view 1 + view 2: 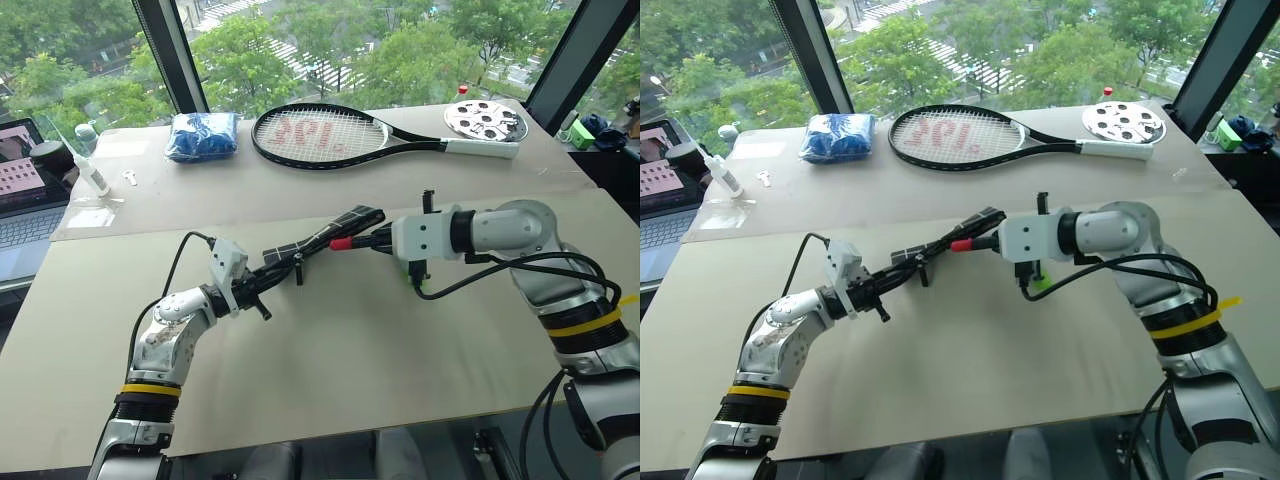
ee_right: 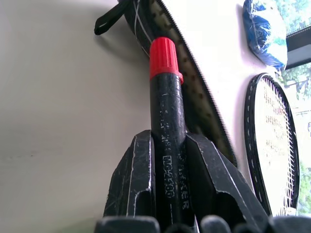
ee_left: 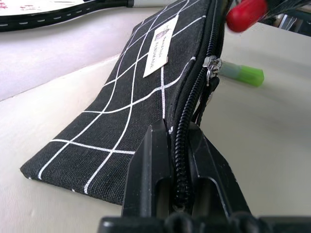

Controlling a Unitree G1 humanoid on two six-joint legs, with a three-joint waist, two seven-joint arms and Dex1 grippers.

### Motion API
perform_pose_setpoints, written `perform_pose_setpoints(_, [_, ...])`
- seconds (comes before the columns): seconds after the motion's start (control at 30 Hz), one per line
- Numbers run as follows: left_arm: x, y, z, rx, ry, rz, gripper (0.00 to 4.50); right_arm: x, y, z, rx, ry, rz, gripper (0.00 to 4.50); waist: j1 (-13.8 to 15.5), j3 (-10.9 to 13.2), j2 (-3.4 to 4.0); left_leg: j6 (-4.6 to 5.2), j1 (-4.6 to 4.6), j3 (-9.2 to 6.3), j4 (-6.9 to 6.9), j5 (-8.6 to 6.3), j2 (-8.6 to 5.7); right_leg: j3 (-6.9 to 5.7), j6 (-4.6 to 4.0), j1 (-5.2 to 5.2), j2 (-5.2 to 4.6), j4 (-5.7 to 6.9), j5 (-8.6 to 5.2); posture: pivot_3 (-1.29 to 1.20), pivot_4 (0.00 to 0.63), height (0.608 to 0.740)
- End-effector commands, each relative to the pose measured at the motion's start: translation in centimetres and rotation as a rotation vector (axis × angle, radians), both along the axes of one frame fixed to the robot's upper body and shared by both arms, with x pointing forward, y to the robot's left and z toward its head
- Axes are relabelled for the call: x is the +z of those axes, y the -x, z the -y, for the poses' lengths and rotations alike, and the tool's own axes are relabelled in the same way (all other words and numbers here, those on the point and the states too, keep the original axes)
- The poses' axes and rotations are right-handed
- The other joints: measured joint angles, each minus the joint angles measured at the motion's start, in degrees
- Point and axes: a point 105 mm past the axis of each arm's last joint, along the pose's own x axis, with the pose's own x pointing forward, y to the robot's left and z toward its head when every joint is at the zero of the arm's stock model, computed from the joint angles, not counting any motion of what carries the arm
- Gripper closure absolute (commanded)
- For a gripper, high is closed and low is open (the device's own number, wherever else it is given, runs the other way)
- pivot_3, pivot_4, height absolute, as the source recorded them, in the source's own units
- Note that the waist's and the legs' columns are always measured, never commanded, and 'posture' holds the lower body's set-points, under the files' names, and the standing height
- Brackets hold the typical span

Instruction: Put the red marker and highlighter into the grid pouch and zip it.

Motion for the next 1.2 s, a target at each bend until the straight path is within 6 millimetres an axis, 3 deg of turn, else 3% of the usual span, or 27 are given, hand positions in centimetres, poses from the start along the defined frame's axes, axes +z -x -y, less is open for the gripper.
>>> perform_pose_setpoints(0.03, [1.1,0.2,0.0,-0.007,-0.005,0.039,4.5,1.7,0.8,-0.1,0.01,-0.049,0.027,3.95,-0.03,0.0,0.0,0.0,0.0,0.0,0.0,0.0,0.01,0.0,0.0,0.0,0.0,0.01,0.0,0.0,0.15,0.74])
perform_pose_setpoints(0.67, [0.5,0.4,0.4,-0.033,-0.035,0.031,4.5,2.2,-1.8,1.6,-0.144,0.035,0.127,3.95,-0.04,0.0,0.0,0.0,0.0,0.03,0.0,0.0,0.0,0.0,-0.01,0.0,0.0,0.0,0.01,0.0,0.15,0.74])
perform_pose_setpoints(0.83, [0.6,0.3,0.5,-0.034,-0.031,0.033,4.5,0.7,-1.5,-0.2,-0.079,0.1,0.15,3.95,-0.18,0.0,0.0,0.0,0.0,0.04,0.0,0.0,0.02,0.0,-0.01,-0.01,0.0,0.0,0.01,0.0,0.15,0.74])
perform_pose_setpoints(1.2, [0.7,0.2,0.7,-0.037,-0.02,0.032,4.5,-2.5,-1.5,-6.7,0.12,0.191,0.272,3.95,-0.35,0.0,0.0,-0.01,0.01,0.05,0.0,0.0,0.02,0.0,-0.02,-0.04,0.0,0.01,0.02,0.0,0.15,0.74])
